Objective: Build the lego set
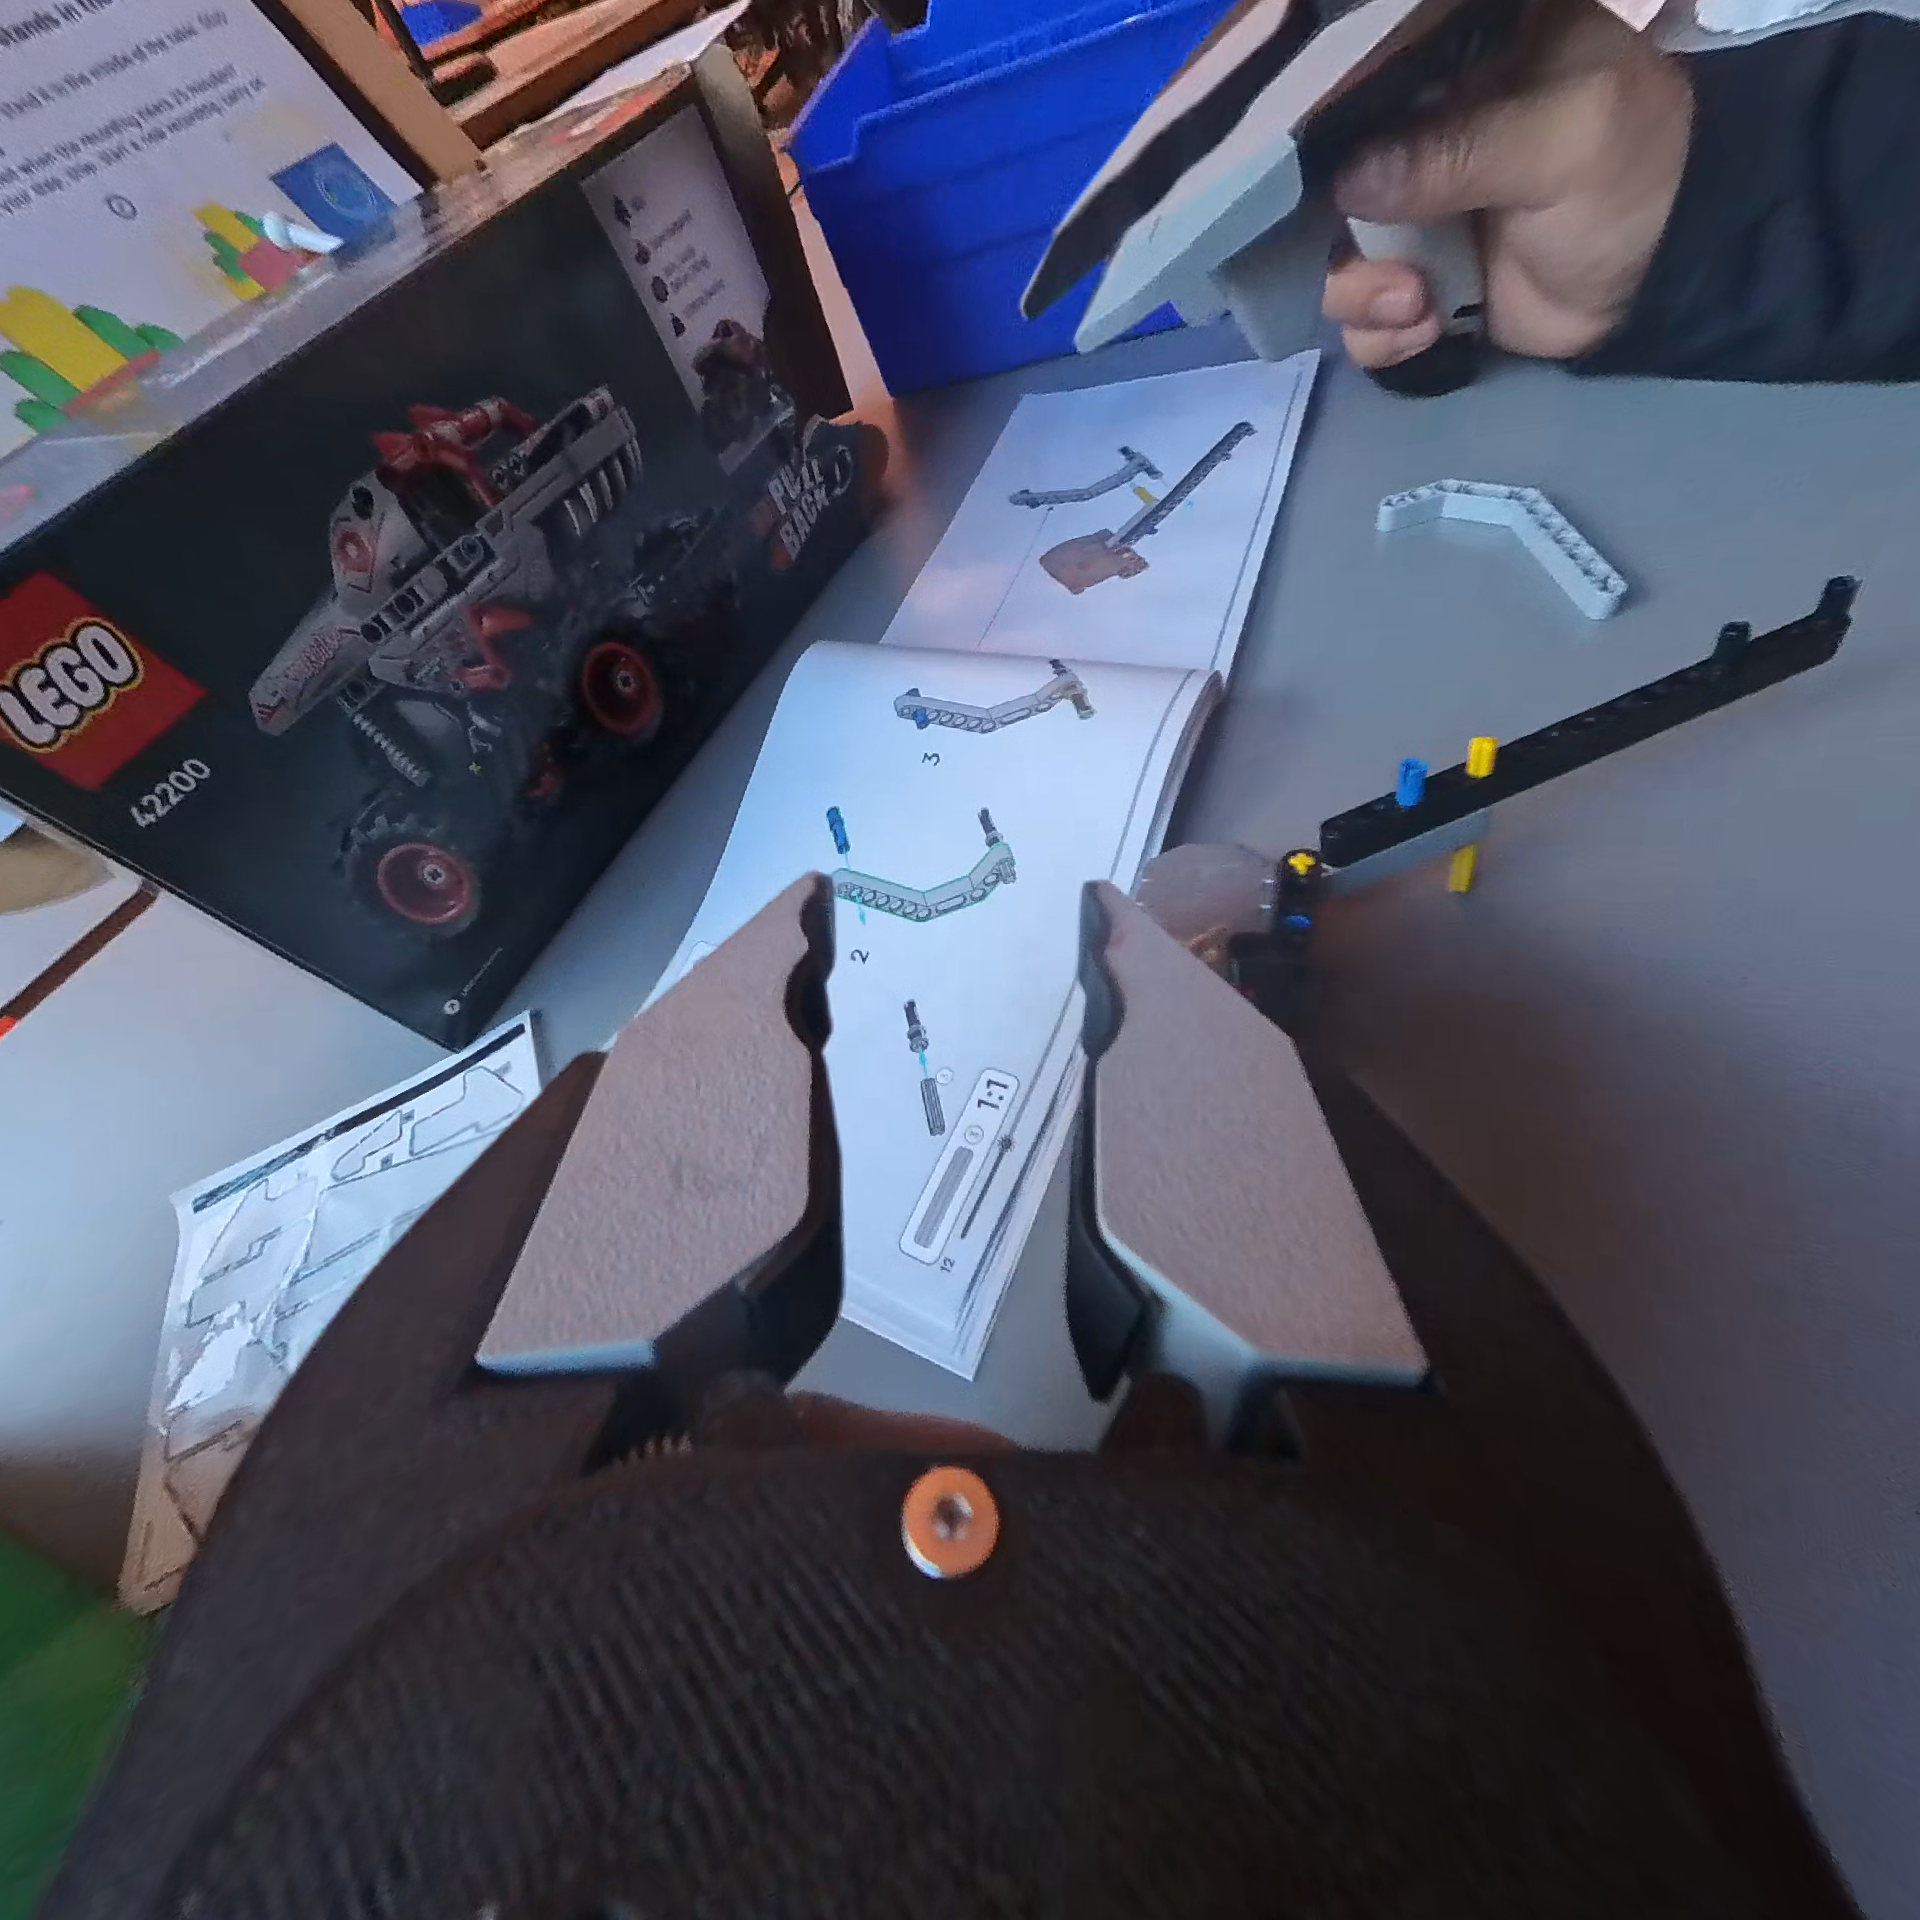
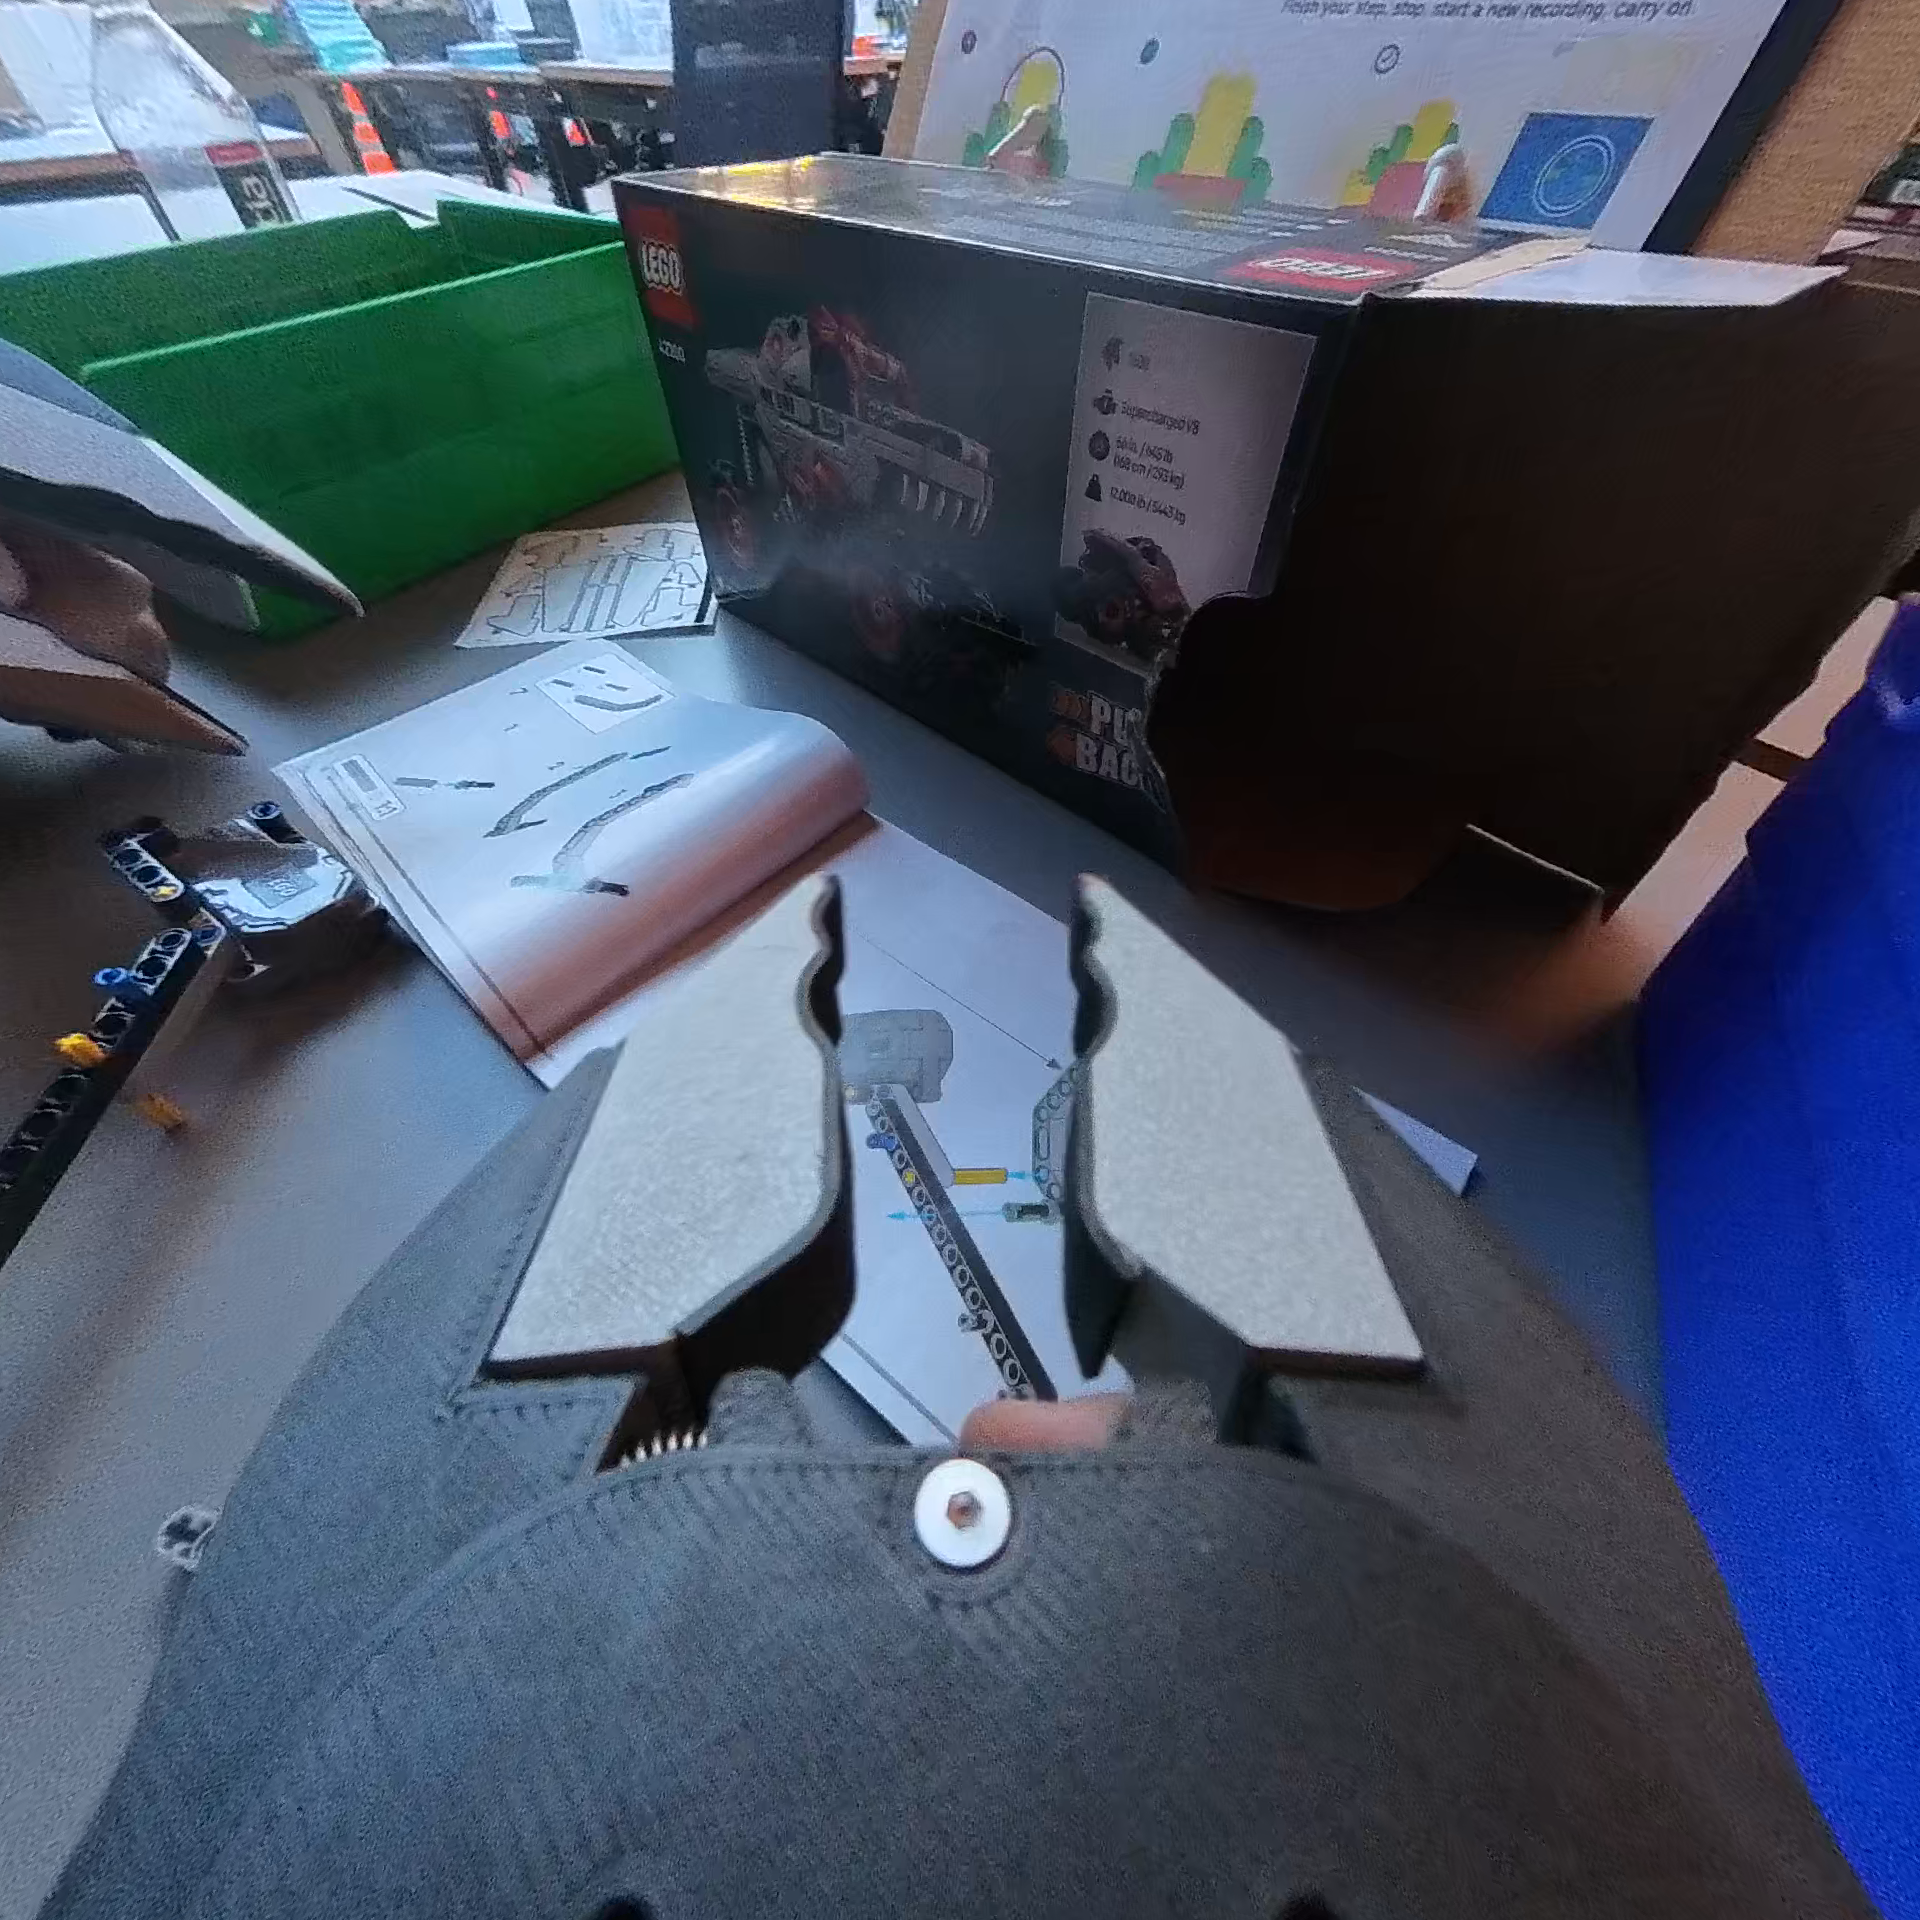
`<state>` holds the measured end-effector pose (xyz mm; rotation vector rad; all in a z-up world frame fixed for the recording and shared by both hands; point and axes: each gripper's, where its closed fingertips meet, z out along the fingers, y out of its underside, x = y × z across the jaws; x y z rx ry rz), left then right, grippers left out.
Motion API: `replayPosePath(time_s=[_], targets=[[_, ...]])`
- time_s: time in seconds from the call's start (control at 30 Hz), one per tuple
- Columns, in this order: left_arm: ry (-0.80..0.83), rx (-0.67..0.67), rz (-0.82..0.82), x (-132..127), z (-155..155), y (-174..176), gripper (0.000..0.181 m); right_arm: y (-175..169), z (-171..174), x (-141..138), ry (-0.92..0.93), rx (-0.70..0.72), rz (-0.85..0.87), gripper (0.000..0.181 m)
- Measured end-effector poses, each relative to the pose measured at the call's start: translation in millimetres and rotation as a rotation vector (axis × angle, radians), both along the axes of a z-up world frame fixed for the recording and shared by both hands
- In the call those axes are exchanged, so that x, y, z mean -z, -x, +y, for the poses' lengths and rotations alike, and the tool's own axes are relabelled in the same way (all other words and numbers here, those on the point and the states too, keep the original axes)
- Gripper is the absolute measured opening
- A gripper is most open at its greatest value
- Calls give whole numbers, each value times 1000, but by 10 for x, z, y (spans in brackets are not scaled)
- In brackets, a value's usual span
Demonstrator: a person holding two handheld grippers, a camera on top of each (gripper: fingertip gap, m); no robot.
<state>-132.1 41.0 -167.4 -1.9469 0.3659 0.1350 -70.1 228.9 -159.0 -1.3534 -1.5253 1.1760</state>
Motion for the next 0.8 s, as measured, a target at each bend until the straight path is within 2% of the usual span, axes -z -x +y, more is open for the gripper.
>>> replayPosePath(time_s=[0.1,0.23,0.27,0.8], targets=[[-2,5,-8,-8,2,-15,45,-5,-15,0,8,-14,-1,17],[-11,9,7,-23,1,-19,44,-7,-17,0,18,-20,-2,8],[-12,6,6,-26,3,-9,43,-9,-19,-3,21,-22,0,0],[4,-12,-15,30,23,67,39,-12,-28,0,36,-36,-5,8]])
